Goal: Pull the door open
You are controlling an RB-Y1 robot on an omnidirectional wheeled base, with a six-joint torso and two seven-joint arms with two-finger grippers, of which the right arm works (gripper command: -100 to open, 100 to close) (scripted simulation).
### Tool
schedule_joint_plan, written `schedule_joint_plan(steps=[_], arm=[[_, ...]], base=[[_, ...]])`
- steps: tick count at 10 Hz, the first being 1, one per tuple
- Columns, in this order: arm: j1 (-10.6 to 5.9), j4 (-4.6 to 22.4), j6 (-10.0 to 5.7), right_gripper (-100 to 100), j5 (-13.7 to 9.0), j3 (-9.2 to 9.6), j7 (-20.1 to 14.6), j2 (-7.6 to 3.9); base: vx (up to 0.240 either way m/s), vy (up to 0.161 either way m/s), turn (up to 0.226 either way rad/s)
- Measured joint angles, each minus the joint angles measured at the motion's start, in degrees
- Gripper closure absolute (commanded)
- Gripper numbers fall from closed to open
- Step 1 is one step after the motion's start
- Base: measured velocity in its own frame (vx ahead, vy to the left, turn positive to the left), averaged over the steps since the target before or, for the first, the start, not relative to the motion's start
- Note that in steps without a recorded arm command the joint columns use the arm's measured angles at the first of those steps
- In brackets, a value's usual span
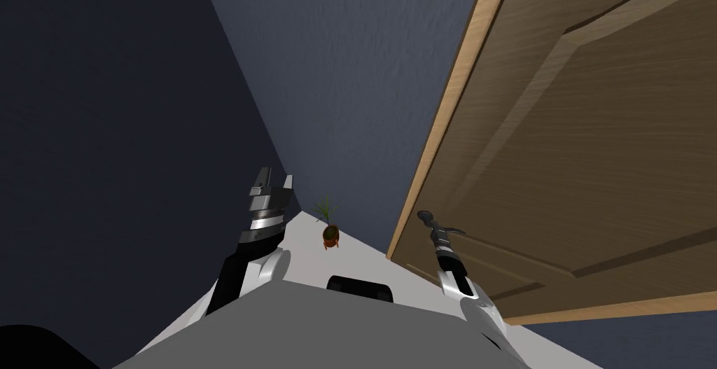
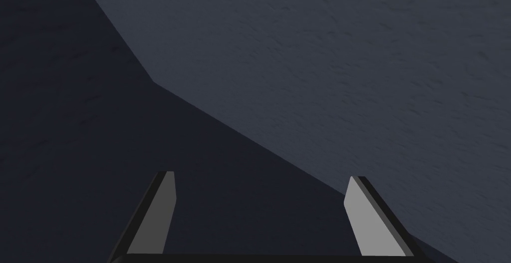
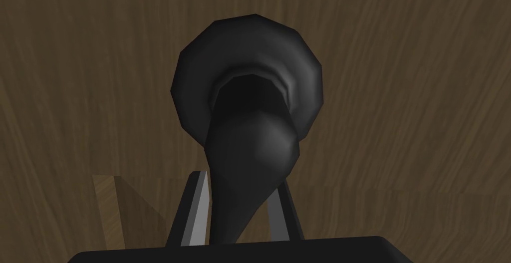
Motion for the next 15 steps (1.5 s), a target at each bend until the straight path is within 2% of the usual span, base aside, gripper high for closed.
schedule_joint_plan(steps=[4, 6, 12, 14, 15], arm=[[0.07, 0.09, 0.05, 100, 0.03, 0.03, 0.03, 0.05], [0.15, 0.26, -0.45, 100, 0.33, 0.60, -0.96, -0.68], [1.10, 1.33, -2.69, 100, 2.06, 3.78, -5.01, -2.59], [1.78, 0.67, -3.16, 100, 2.69, 4.97, -6.58, -3.12], [1.93, 0.84, -3.17, 100, 2.76, 5.09, -6.74, -3.02]], base=[[-0.024, -0.006, 0.023], [-0.167, -0.037, 0.109], [-0.234, -0.066, 0.127], [-0.144, -0.022, 0.063], [-0.164, -0.028, 0.077]])
